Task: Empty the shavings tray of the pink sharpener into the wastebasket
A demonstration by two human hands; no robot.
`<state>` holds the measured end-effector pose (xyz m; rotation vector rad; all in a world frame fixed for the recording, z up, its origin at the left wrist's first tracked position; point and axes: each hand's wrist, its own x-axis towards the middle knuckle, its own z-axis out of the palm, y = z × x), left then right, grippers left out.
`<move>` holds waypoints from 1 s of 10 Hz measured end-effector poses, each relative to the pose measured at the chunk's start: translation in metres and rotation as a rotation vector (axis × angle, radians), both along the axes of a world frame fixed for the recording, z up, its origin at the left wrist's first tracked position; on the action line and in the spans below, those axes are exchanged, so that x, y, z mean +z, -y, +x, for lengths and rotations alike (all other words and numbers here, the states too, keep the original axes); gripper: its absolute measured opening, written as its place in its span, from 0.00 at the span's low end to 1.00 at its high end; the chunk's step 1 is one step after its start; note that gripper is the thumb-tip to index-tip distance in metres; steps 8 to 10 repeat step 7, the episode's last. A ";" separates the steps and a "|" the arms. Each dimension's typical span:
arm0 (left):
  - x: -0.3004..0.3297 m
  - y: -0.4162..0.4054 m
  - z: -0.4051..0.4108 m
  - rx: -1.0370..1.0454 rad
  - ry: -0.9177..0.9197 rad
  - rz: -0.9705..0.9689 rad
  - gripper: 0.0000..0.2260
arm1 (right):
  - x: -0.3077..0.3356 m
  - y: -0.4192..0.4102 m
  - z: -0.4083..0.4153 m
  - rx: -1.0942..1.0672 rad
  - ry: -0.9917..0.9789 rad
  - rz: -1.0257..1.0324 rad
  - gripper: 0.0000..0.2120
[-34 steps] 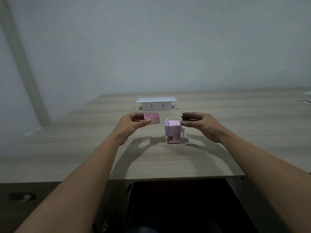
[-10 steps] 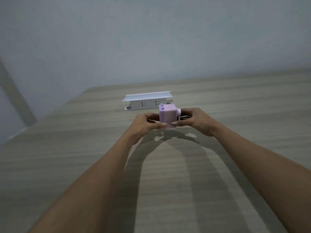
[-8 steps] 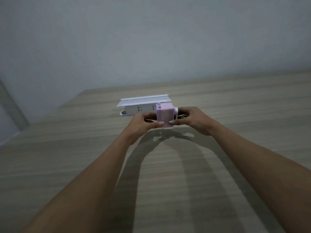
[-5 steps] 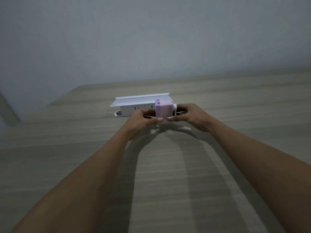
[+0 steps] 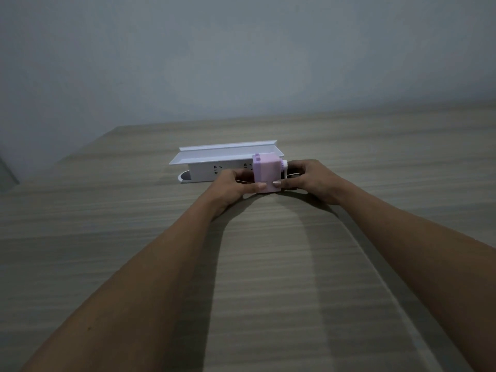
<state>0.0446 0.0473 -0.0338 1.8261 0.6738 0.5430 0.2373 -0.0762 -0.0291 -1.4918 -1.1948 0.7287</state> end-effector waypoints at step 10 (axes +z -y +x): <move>0.024 0.018 -0.020 0.122 -0.108 0.058 0.37 | 0.029 0.025 -0.026 -0.181 0.101 -0.021 0.27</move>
